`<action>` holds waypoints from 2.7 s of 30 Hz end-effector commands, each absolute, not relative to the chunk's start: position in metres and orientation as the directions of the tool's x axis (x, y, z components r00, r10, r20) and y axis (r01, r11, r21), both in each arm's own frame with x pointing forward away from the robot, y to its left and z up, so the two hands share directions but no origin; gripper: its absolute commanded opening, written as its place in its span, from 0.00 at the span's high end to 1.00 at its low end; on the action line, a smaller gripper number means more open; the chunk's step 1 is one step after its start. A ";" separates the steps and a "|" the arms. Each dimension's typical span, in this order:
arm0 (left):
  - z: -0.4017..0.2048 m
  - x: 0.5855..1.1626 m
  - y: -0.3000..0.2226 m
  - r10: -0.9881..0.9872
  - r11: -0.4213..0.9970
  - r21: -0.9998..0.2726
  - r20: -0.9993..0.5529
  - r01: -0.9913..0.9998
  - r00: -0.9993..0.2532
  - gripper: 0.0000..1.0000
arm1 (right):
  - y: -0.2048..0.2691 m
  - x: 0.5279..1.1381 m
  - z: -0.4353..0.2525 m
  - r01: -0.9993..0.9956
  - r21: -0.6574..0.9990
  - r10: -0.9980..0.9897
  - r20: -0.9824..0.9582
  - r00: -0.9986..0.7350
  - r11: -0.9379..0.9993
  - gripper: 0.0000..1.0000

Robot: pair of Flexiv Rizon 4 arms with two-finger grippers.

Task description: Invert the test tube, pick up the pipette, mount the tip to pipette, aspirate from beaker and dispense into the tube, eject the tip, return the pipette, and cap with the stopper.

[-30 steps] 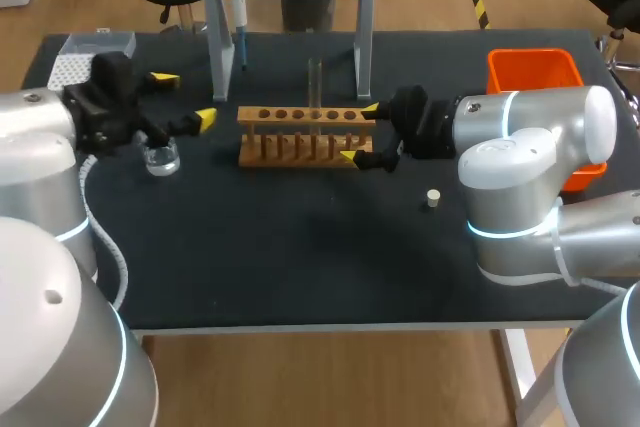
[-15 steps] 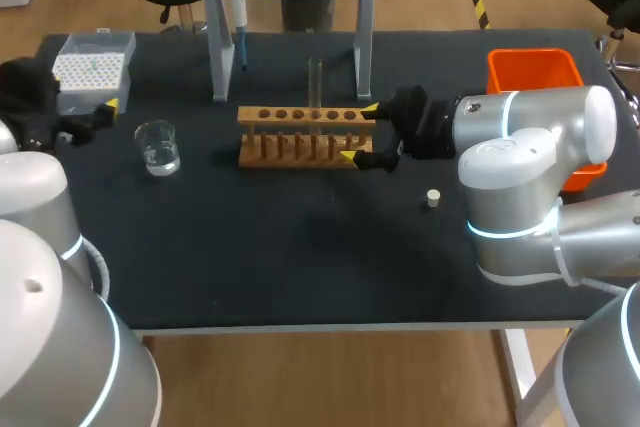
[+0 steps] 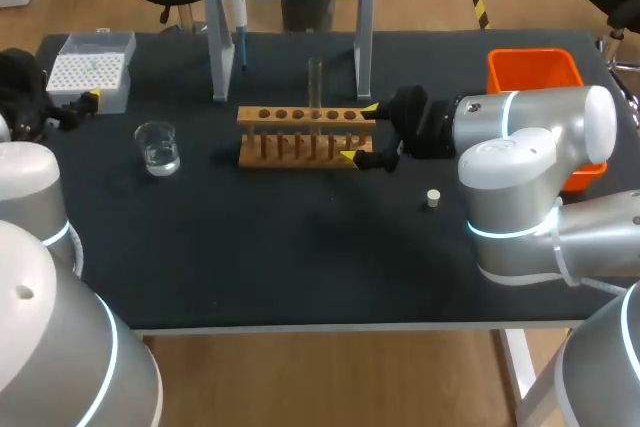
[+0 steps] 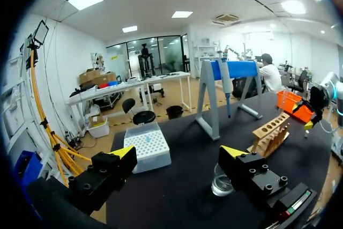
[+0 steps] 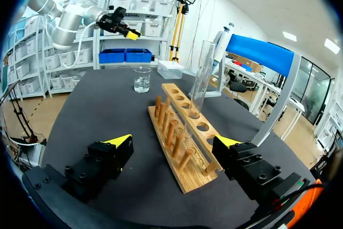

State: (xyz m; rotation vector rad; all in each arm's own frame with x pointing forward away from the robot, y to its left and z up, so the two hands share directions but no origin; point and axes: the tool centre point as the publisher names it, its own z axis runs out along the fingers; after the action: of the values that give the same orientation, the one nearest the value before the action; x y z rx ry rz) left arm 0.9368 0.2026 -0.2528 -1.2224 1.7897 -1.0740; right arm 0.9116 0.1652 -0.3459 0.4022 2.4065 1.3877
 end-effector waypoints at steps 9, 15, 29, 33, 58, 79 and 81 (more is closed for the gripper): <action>-0.282 1.010 0.215 -0.954 0.204 -0.884 -0.082 -0.422 -0.289 0.00 | 0.165 0.912 -0.345 0.077 0.871 0.399 -0.142 -0.906 0.486 0.00; -0.298 1.027 0.221 -0.960 0.189 -0.877 -0.070 -0.442 -0.272 0.00 | 0.165 0.912 -0.345 0.077 0.871 0.399 -0.142 -0.906 0.486 0.00; -0.320 1.060 0.229 -0.958 0.176 -0.871 -0.045 -0.459 -0.282 0.00 | 0.165 0.912 -0.345 0.077 0.871 0.399 -0.142 -0.906 0.486 0.00; -0.320 1.060 0.228 -0.958 0.177 -0.871 -0.047 -0.459 -0.281 0.00 | 0.165 0.912 -0.345 0.077 0.871 0.399 -0.142 -0.906 0.486 0.00; -0.320 1.060 0.228 -0.958 0.177 -0.871 -0.047 -0.459 -0.281 0.00 | 0.165 0.912 -0.345 0.077 0.871 0.399 -0.142 -0.906 0.486 0.00; -0.323 1.066 0.227 -0.956 0.172 -0.873 -0.035 -0.457 -0.292 0.00 | 0.165 0.912 -0.345 0.077 0.871 0.399 -0.142 -0.906 0.486 0.00; -0.323 1.068 0.227 -0.955 0.170 -0.878 -0.035 -0.447 -0.293 0.00 | 0.165 0.912 -0.345 0.077 0.871 0.399 -0.142 -0.906 0.486 0.00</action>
State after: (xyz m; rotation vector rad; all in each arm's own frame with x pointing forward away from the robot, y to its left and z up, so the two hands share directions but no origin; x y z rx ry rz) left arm 1.0638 0.2256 -0.3199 -1.3337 1.8401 -1.0530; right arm 0.9116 0.1653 -0.3459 0.4021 2.4066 1.3877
